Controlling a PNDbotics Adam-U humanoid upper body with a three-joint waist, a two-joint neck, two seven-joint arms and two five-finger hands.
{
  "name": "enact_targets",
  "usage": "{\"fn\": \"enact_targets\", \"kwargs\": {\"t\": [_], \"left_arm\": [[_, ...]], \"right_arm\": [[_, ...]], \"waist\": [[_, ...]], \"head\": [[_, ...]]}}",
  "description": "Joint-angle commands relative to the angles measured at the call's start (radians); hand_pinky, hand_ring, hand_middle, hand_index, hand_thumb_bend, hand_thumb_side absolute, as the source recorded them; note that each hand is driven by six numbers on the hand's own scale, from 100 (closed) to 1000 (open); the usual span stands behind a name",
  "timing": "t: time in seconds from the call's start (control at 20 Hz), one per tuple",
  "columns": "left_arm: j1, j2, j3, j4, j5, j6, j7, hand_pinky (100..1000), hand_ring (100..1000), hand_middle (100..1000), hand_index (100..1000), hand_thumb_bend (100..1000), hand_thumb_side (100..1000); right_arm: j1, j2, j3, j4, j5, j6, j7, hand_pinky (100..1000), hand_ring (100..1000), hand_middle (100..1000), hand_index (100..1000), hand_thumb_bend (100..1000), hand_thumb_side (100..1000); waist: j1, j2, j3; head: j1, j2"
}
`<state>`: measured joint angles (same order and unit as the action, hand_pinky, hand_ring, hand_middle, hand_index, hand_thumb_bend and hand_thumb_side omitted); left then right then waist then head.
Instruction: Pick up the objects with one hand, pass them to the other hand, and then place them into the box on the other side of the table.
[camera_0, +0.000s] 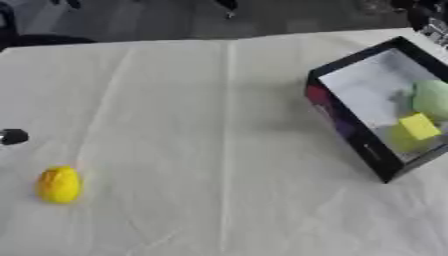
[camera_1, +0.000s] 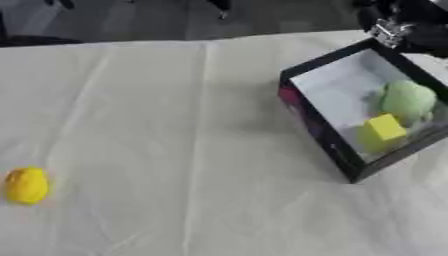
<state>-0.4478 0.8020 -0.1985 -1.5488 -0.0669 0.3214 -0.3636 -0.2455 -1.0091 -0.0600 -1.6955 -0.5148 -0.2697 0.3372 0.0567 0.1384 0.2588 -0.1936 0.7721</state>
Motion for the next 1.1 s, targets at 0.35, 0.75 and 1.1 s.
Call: {"fn": "enact_targets", "kwargs": {"t": [0.35,0.75,1.1], "left_arm": [[-0.008,0.098,-0.035,-0.070,-0.015,0.014,-0.126,835,815,726,803,915,303],[-0.061,0.066,-0.095,-0.081,-0.079,0.035,-0.205,838,817,728,796,902,251],[-0.114,0.015,-0.147,-0.014,-0.199,0.078,-0.248,851,823,739,806,906,212]], "right_arm": [[0.021,-0.042,-0.032,-0.013,0.027,-0.011,-0.016,1000,1000,1000,1000,100,366],[0.043,-0.035,-0.044,-0.010,0.039,-0.007,-0.024,1000,1000,1000,1000,100,383],[0.053,-0.027,-0.039,-0.011,0.060,-0.014,-0.020,1000,1000,1000,1000,100,368]], "waist": [[-0.005,-0.013,-0.007],[-0.005,-0.013,-0.014],[-0.006,-0.015,-0.015]], "head": [[0.032,-0.002],[0.074,-0.002],[0.066,-0.002]]}}
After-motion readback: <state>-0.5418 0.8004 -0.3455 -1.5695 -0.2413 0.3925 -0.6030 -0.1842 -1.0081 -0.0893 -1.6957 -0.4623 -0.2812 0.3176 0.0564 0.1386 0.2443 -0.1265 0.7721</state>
